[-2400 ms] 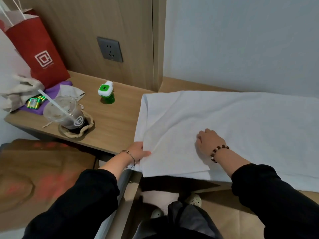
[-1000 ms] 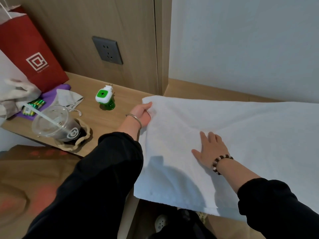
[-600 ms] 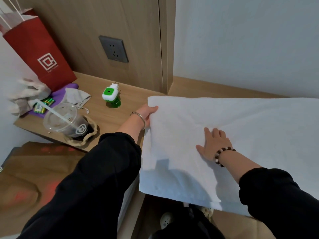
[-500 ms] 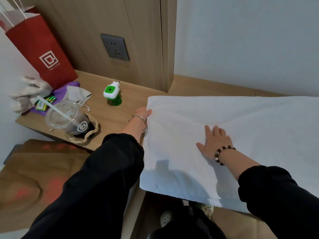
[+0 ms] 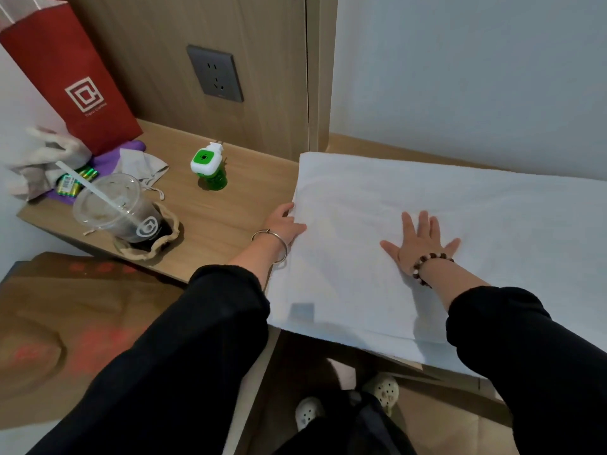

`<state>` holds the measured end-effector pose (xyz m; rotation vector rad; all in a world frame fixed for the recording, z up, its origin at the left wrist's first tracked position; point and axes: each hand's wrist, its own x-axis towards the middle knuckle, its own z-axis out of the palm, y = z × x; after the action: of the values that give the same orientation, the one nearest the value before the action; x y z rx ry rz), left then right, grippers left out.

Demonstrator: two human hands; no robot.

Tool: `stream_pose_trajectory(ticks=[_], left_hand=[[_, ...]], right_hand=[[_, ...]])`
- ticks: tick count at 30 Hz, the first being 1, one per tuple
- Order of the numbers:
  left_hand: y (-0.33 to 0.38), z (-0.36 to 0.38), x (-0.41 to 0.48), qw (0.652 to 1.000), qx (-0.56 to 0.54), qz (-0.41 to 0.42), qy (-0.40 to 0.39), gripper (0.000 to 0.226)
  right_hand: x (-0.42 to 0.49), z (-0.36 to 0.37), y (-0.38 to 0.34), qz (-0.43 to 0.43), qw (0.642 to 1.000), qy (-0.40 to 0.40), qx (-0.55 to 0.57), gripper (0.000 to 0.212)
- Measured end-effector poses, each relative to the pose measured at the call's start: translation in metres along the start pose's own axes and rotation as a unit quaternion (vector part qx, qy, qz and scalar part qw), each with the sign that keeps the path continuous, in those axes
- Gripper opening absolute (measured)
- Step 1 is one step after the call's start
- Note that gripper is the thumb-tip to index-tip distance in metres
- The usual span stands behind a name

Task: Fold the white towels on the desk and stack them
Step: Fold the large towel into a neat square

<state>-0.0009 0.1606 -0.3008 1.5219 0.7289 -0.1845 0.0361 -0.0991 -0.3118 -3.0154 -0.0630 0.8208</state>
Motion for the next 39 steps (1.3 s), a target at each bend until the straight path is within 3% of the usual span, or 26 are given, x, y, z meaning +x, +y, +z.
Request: stream_pose_trajectory(ticks=[4,8,12,16,19,22,25,28,30,34,39], left_hand=[[0.002,0.010,0.002,0.998,0.052,-0.003,0.024,0.024],[-0.006,0.000,-0.012,0.993,0.119,-0.021,0.000,0.023],[-0.014,-0.005,-0.022,0.985,0.167,0.002,-0.035,0.013],[-0.025,-0.009,-0.030,0.990,0.140,0.021,0.002,0.036],[-0.038,-0.014,-0.041,0.977,0.203,0.051,0.036,0.047],[-0.046,-0.032,-0.053,0.965,0.230,0.123,0.024,0.053],[-0.062,-0.055,-0.065,0.925,0.325,0.193,-0.032,0.054],[-0.081,-0.070,-0.071,0.840,0.463,0.269,-0.085,0.053],[-0.089,-0.075,-0.072,0.803,0.501,0.300,-0.114,0.049],[-0.095,-0.076,-0.073,0.789,0.523,0.302,-0.112,0.050],[-0.098,-0.075,-0.078,0.791,0.519,0.307,-0.102,0.052]], right_hand=[[0.003,-0.011,-0.003,0.022,1.000,0.013,0.008,0.076],[-0.029,0.008,-0.027,-0.010,0.996,0.086,0.007,0.067],[-0.058,0.037,-0.041,-0.056,0.997,0.048,0.021,0.064],[-0.056,0.039,-0.030,-0.072,0.997,0.028,-0.019,0.065],[-0.057,0.032,-0.032,-0.083,0.996,0.027,0.004,0.069],[-0.074,0.035,-0.043,-0.216,0.972,0.086,0.036,0.074],[-0.096,0.053,-0.063,-0.344,0.934,0.073,-0.054,0.074],[-0.105,0.060,-0.081,-0.324,0.936,0.113,-0.082,0.064],[-0.108,0.057,-0.089,-0.308,0.940,0.143,-0.040,0.058],[-0.114,0.052,-0.093,-0.271,0.943,0.158,0.114,0.045],[-0.121,0.058,-0.105,-0.261,0.924,0.237,0.149,0.029]])
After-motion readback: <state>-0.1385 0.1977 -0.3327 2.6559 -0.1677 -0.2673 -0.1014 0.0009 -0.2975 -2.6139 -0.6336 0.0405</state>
